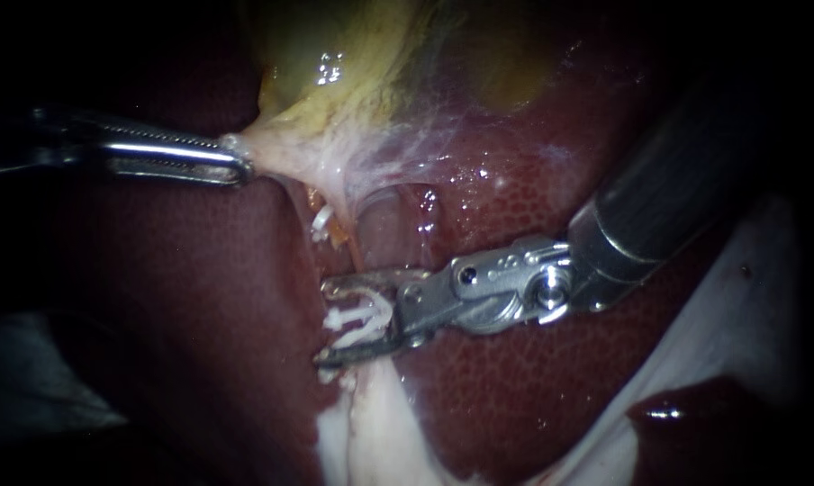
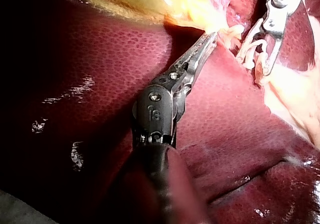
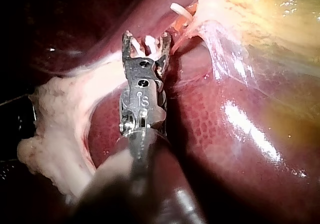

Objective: Clipping second clip right tube

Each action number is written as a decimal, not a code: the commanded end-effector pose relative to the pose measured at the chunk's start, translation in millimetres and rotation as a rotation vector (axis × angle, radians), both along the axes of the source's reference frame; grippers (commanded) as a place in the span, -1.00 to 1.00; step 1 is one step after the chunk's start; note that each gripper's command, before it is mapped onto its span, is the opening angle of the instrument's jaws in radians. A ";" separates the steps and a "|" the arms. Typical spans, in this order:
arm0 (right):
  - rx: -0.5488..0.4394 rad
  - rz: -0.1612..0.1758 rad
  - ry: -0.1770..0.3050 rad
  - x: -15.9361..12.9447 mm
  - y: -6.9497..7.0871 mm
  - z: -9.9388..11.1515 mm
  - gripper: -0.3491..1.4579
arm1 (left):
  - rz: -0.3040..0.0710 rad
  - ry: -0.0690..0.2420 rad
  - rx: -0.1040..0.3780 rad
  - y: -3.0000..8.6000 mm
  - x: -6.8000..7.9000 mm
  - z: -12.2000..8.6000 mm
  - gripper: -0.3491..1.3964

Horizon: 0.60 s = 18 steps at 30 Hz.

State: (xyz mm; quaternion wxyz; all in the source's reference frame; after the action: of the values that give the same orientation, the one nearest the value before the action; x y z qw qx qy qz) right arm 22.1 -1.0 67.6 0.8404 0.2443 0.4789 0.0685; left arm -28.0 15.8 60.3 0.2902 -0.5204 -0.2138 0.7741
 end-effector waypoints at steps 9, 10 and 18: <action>0.036 0.000 0.005 -1.3 0.9 -4.0 -0.06 | 0.002 -0.001 0.000 0.2 0.3 0.3 -1.00; 0.043 -0.005 0.012 -1.6 1.1 -4.6 -0.06 | 0.002 -0.002 0.000 0.2 0.4 0.3 -1.00; 0.121 0.018 0.039 -5.8 3.0 -9.5 -0.08 | 0.007 -0.005 0.002 0.3 0.8 0.4 -1.00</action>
State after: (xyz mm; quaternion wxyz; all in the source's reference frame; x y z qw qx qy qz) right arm 15.8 2.3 57.7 0.8095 0.2971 0.4949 0.1069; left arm -27.2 16.1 60.7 0.2880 -0.5211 -0.2168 0.7737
